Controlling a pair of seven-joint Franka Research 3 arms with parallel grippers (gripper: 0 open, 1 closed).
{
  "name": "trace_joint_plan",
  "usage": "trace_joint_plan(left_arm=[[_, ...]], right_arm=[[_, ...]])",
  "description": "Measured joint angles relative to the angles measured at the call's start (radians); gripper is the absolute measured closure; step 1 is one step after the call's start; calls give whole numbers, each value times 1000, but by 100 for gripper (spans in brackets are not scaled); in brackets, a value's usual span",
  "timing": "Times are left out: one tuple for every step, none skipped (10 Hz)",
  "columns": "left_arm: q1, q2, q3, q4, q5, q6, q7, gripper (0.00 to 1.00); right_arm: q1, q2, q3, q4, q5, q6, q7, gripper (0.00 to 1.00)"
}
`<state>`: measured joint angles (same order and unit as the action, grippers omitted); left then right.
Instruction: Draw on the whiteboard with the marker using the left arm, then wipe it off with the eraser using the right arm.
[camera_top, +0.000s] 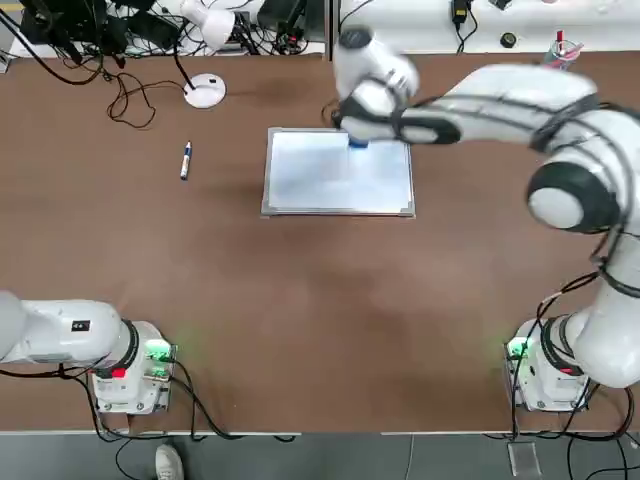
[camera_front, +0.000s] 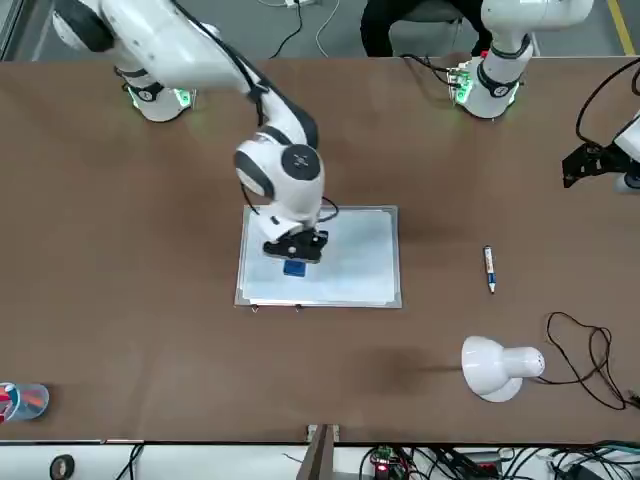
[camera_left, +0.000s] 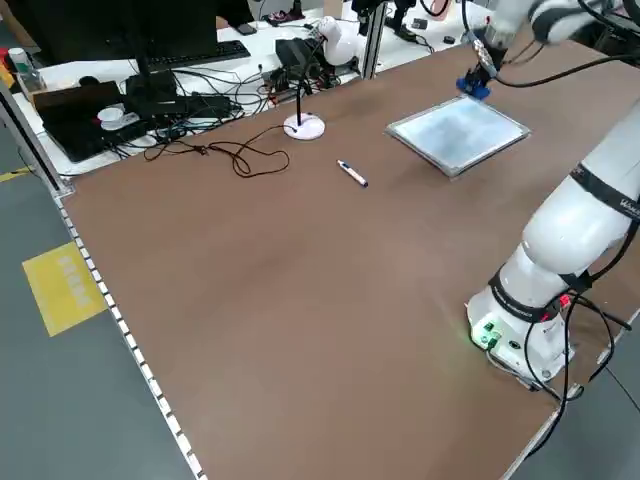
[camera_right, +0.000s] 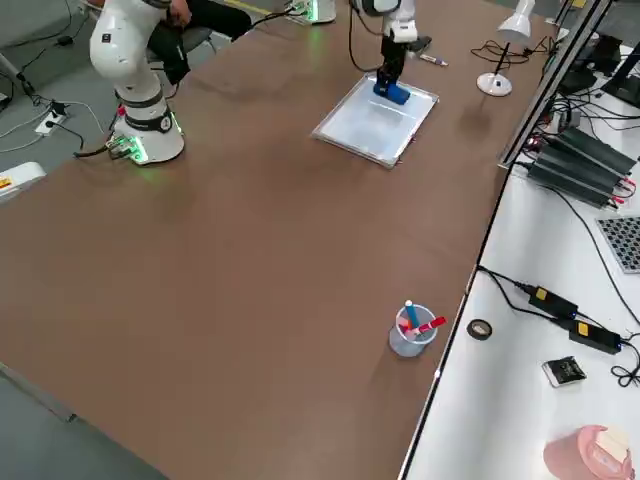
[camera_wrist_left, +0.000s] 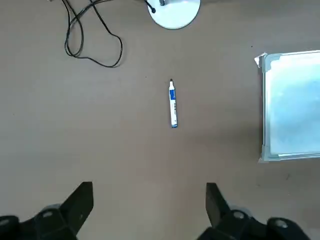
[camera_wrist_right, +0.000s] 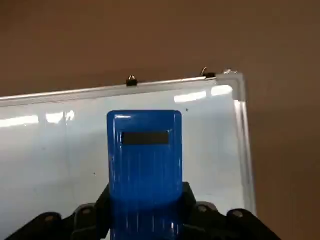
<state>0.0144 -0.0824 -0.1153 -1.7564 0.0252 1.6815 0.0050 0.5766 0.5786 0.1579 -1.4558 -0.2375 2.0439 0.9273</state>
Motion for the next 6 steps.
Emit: trace_joint_plan(left_arm=[[0, 0, 0, 0, 0, 0, 0, 0], [0, 0, 0, 0, 0, 0, 0, 0], [0, 0, 0, 0, 0, 0, 0, 0], [0, 0, 0, 0, 0, 0, 0, 0], [0, 0, 0, 0, 0, 0, 0, 0], [0, 0, 0, 0, 0, 0, 0, 0]], right_arm=[[-27, -56, 4, -24, 11, -25, -47, 44], [-51, -106, 5, -61, 17, -34, -90, 44], [-78, -146, 5, -107, 17, -34, -138, 44], [-111, -177, 5, -153, 16, -30, -189, 44], [-149, -199, 4, -199, 11, -18, -248, 44], [-194, -219, 2, -247, -4, 4, -310, 44]])
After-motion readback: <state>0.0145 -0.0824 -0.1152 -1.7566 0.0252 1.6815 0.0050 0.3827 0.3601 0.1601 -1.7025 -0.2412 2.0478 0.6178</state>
